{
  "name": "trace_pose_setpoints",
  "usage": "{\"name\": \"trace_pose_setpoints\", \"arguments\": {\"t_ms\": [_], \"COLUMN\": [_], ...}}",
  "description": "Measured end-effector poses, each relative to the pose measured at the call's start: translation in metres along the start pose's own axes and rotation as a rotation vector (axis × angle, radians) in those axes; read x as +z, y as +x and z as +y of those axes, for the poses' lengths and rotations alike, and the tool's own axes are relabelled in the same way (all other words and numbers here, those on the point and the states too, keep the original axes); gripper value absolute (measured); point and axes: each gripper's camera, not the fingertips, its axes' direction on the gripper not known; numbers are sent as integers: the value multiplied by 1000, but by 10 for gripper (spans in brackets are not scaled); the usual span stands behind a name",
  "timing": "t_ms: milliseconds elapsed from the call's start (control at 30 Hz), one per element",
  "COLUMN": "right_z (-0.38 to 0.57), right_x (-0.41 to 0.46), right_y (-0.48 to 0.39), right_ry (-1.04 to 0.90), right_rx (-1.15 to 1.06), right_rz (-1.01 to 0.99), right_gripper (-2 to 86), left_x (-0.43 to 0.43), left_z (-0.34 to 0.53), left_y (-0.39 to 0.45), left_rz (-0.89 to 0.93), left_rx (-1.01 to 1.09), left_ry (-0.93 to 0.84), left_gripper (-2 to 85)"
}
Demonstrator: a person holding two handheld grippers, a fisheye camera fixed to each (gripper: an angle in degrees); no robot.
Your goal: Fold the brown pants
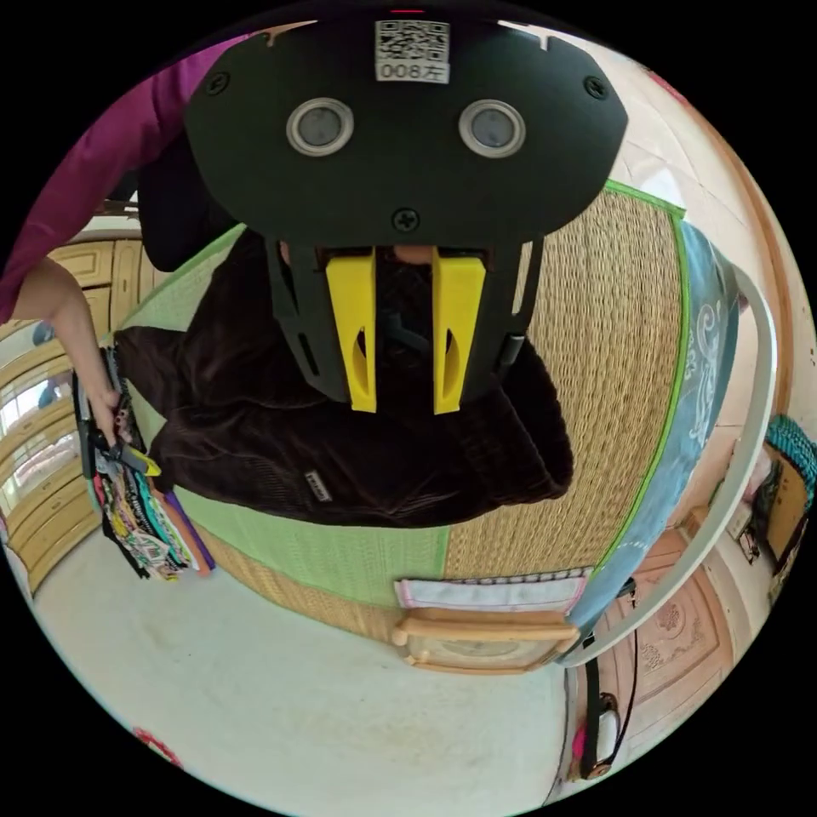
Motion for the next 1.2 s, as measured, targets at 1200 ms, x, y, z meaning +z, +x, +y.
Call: {"name": "trace_pose_setpoints", "arguments": {"t_ms": [1200], "right_z": [42], "right_x": [-12], "right_y": [-332], "right_ry": [-287], "right_rx": [-338], "right_rz": [276], "right_gripper": [99], "left_x": [-18], "left_z": [106], "left_y": [-102], "left_rz": [437], "left_rx": [-211], "left_ry": [-14], "left_gripper": [54]}}
